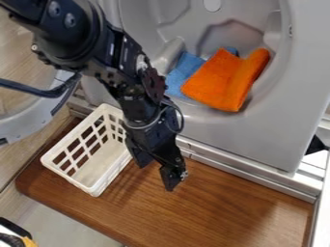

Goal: Moved the basket to the right side of table

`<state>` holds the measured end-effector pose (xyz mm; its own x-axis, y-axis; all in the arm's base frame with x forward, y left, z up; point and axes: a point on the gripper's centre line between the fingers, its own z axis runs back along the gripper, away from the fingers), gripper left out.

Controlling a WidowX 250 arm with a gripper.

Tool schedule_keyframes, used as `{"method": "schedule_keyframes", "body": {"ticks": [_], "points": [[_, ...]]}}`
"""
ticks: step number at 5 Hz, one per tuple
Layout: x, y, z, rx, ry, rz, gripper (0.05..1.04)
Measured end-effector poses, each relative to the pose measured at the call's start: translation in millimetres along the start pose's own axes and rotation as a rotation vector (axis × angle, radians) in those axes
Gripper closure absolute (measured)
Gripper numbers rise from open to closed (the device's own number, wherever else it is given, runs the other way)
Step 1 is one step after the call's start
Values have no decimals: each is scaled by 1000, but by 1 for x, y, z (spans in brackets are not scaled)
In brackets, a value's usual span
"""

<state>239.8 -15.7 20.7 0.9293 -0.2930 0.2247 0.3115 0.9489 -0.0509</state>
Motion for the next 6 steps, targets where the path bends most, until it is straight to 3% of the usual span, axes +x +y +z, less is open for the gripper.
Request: {"method": "schedule_keyframes", "body": {"ticks": [1,3,4,5,6], "points": [[-4,0,-3,-5,19,1,83],[-17,52,8,78,49,45,83],[-19,65,-2,126,104,64,83],[-15,74,-29,191,201,61,83],[-19,91,-42,236,215,124,83]]}}
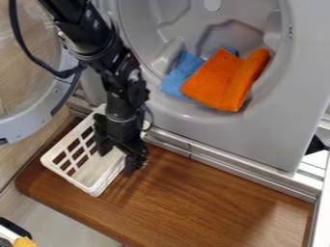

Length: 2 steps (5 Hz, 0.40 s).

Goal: Moved the basket to the right side of table

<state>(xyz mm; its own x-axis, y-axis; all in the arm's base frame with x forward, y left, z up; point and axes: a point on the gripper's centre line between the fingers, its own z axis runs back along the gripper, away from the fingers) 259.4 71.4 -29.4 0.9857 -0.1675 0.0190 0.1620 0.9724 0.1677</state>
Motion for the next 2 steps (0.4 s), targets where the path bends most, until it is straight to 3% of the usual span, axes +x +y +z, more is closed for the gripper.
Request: {"method": "schedule_keyframes", "body": {"ticks": [1,2], "points": [[4,0,-12,3,15,26,131],[8,-3,-12,7,6,21,422]]}}
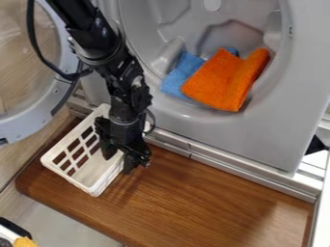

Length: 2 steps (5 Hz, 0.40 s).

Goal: Moved the basket to the right side of table

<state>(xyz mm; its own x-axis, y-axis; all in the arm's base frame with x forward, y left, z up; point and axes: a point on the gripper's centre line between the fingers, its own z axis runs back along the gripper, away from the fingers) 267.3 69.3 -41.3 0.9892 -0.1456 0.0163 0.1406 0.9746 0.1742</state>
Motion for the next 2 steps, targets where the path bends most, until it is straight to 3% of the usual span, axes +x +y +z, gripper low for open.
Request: {"method": "schedule_keyframes", "body": {"ticks": [1,2], "points": [[-4,-3,-2,-8,-1,-28,733],[-5,-2,4,-11,-24,-10,924]]}}
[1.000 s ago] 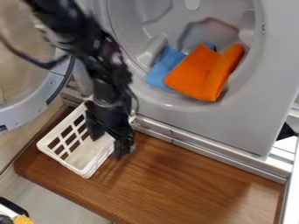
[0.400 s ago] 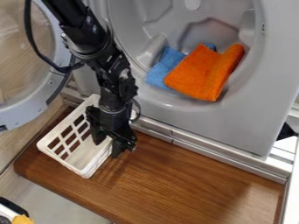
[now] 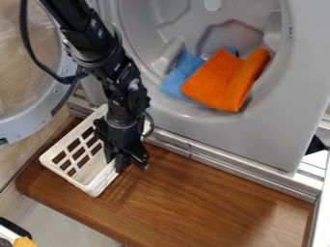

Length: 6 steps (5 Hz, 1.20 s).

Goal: Moved the basket to the right side of table

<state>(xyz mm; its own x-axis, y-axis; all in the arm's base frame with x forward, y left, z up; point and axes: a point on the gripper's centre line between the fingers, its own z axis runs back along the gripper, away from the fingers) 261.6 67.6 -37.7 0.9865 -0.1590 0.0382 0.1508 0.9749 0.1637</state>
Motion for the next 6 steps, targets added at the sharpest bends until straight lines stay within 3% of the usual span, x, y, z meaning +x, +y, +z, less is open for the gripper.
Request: {"method": "schedule_keyframes", "body": {"ticks": [1,2,3,4,5,6], "points": [[-1,-1,0,-6,0,6,981],[-4,-1,14,-14,-20,3,983],[2,-19,64,0,-112,20,983],[3,-63,96,4,-126,49,983],[-1,-106,105,12,-126,102,988],[5,-145,86,10,-70,148,990]]}}
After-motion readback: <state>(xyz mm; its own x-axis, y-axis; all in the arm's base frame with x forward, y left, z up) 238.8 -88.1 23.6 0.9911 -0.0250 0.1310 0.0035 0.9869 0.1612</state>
